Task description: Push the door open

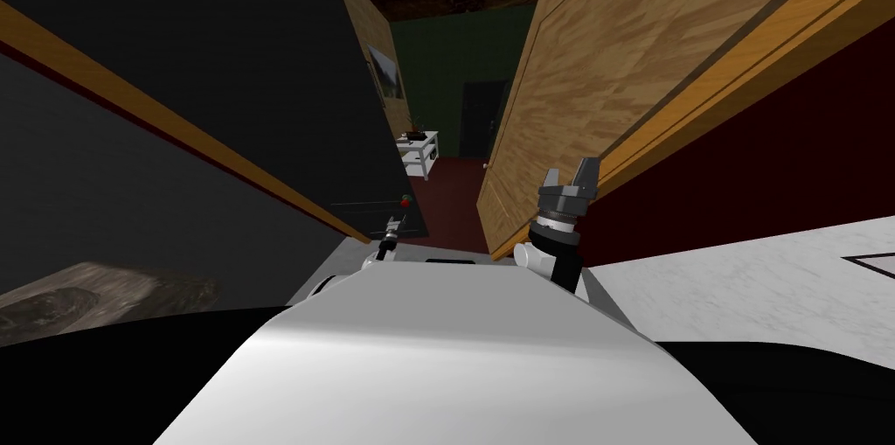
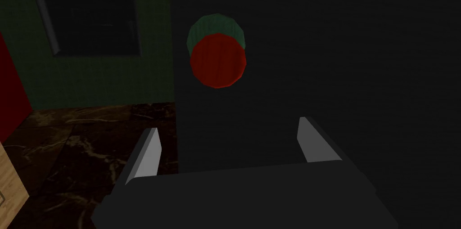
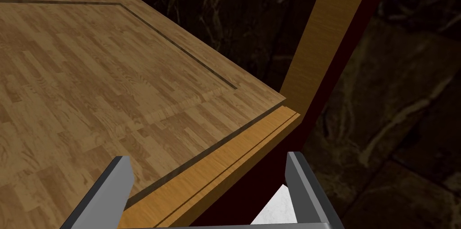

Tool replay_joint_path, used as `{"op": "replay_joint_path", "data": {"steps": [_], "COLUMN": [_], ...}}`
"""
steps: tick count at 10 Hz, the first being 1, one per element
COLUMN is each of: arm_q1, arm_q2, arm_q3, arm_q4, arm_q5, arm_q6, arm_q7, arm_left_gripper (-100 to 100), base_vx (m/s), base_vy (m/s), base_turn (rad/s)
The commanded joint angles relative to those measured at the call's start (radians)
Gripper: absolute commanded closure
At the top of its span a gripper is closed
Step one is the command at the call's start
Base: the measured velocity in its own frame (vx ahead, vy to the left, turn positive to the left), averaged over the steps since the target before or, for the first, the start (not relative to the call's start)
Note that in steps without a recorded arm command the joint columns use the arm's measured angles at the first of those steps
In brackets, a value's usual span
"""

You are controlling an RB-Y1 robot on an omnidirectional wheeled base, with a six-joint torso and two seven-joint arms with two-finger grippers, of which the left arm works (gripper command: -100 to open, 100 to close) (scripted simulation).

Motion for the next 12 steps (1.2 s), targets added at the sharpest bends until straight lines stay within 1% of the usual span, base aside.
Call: {"op": "replay_joint_path", "data": {"steps": [1,3,4,5,12], "arm_q1": [0.002,0.002,0.001,0.0,-0.007], "arm_q2": [0.004,0.007,0.006,0.004,-0.006], "arm_q3": [0.003,0.005,0.005,0.008,0.022], "arm_q4": [0.0,0.003,0.004,0.007,0.013], "arm_q5": [-0.008,-0.015,-0.013,-0.011,-0.002], "arm_q6": [0.002,0.002,0.002,0.002,0.004], "arm_q7": [-0.044,-0.075,-0.064,-0.072,-0.091], "arm_left_gripper": [-100,-100,-100,-100,-100], "base_vx": [-0.046,-0.036,-0.014,0.113,0.194], "base_vy": [-0.033,-0.025,-0.008,0.014,0.027], "base_turn": [0.016,0.01,0.002,-0.031,-0.029]}}
